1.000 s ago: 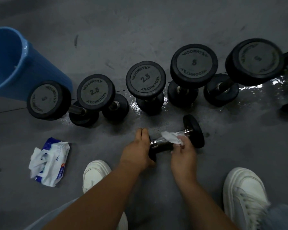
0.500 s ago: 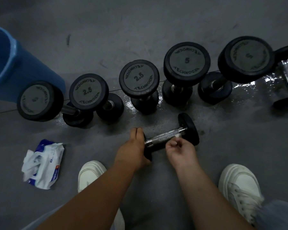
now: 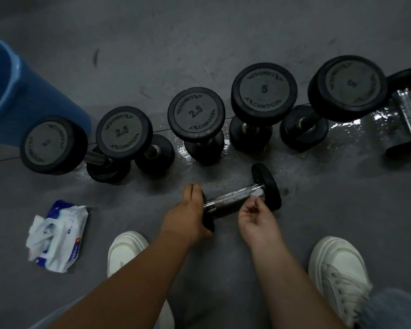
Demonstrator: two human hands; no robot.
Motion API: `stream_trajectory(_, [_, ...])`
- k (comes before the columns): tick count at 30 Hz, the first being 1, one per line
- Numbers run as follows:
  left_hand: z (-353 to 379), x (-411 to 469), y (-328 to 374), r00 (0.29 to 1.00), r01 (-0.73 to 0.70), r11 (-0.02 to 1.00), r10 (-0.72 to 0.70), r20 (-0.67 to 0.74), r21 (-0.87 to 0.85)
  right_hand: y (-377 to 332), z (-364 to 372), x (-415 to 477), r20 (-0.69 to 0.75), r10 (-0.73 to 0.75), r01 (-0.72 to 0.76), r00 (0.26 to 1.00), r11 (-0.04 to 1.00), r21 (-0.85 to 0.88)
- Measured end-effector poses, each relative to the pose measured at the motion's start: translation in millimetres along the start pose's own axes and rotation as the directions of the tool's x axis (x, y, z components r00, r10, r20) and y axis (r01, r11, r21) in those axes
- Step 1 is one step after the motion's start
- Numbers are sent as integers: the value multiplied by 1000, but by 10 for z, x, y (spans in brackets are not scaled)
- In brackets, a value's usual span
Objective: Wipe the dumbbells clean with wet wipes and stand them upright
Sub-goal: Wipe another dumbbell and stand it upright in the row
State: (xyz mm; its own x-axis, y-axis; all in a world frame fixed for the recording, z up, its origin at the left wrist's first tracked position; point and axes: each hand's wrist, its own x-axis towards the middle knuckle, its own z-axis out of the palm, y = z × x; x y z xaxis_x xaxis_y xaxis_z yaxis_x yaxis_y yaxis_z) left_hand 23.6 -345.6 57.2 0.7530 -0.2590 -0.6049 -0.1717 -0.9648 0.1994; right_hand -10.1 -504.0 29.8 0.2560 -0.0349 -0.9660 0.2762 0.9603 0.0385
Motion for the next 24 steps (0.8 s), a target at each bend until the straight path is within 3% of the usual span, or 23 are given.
stream_trajectory(2, [3, 12, -4, 1000, 1, 1000, -1, -4, -3, 33, 34, 12, -19, -22, 22, 1000, 999, -27])
stream_trajectory(6, [29, 1, -7, 1000, -6, 1000, 6, -12, -8, 49, 87, -65, 88, -94, 111, 992, 973, -205])
stream_trajectory(9, [34, -18, 5, 1000, -6, 1000, 6, -25, 5, 100, 203, -49, 81, -142, 154, 987, 973, -171])
stream_trajectory(12, [20, -9, -3, 999, -12, 1000, 13, -37, 21, 163, 80, -7, 5, -92, 92, 996, 990, -108])
stream_trajectory(17, [22, 3, -15, 1000, -9, 1000, 9, -8, 1, 51, 116, -62, 80, -94, 106, 992, 981, -161])
stream_trajectory(24, [19, 9, -16, 1000, -10, 1000, 10, 1, -5, 107, 55, -87, -41, -140, 129, 989, 971, -202])
